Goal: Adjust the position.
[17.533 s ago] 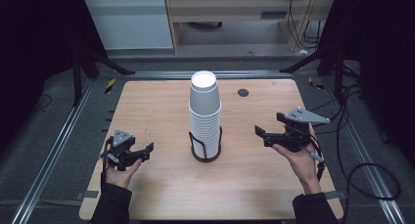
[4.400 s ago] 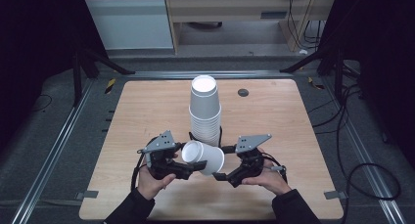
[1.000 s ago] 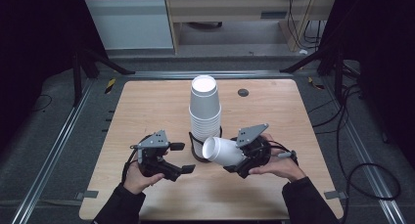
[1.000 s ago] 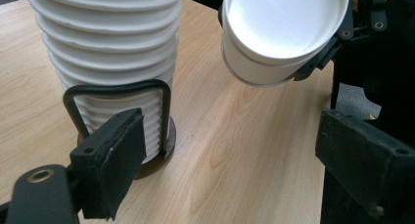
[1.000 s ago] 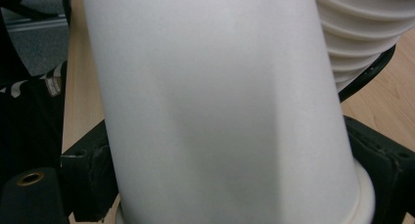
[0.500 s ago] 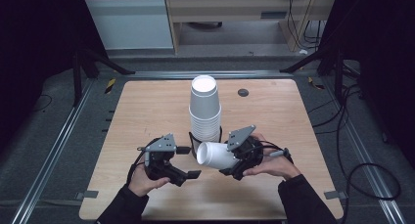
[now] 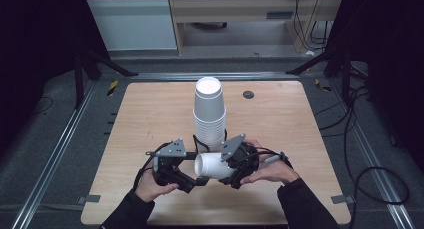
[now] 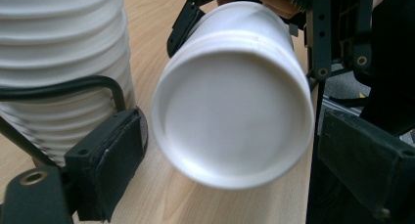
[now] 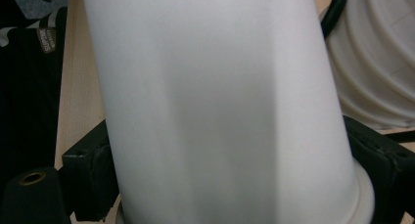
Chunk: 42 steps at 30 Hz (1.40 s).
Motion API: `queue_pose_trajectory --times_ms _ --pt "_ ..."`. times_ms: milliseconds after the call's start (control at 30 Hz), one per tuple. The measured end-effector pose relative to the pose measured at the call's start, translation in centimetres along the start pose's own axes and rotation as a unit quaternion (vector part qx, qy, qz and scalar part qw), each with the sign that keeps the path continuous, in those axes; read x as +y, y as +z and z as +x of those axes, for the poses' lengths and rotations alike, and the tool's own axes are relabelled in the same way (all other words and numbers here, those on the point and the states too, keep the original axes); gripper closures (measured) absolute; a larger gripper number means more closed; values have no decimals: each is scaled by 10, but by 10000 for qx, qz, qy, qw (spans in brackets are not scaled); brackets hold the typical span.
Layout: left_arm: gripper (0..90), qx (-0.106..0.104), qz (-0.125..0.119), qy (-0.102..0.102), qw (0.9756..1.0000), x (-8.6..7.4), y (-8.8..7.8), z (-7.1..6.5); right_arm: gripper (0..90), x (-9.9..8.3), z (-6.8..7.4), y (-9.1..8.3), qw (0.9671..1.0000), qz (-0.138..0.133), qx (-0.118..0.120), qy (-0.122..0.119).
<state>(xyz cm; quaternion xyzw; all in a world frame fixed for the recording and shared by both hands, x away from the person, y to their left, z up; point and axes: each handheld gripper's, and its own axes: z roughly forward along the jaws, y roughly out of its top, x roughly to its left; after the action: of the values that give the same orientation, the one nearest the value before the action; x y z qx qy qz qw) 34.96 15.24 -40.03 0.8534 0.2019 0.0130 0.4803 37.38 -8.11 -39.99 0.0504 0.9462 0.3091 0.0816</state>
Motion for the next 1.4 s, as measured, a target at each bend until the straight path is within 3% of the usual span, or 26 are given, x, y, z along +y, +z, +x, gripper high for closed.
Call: queue_pose_trajectory --times_ms 300,733,833,1400 --pt "91 21 90 -29 10000 0 4 0 106 8 5 10 9999 119 24 -117" --pt "109 115 194 -45 9997 -1 11 -2 106 18 7 15 9998 57 15 -181" --pt "170 172 142 -42 9997 -1 10 -2 106 19 8 16 9998 62 13 -170" --pt "200 78 143 -91 9998 0 7 -1 88 19 7 17 9998 65 82 -187"
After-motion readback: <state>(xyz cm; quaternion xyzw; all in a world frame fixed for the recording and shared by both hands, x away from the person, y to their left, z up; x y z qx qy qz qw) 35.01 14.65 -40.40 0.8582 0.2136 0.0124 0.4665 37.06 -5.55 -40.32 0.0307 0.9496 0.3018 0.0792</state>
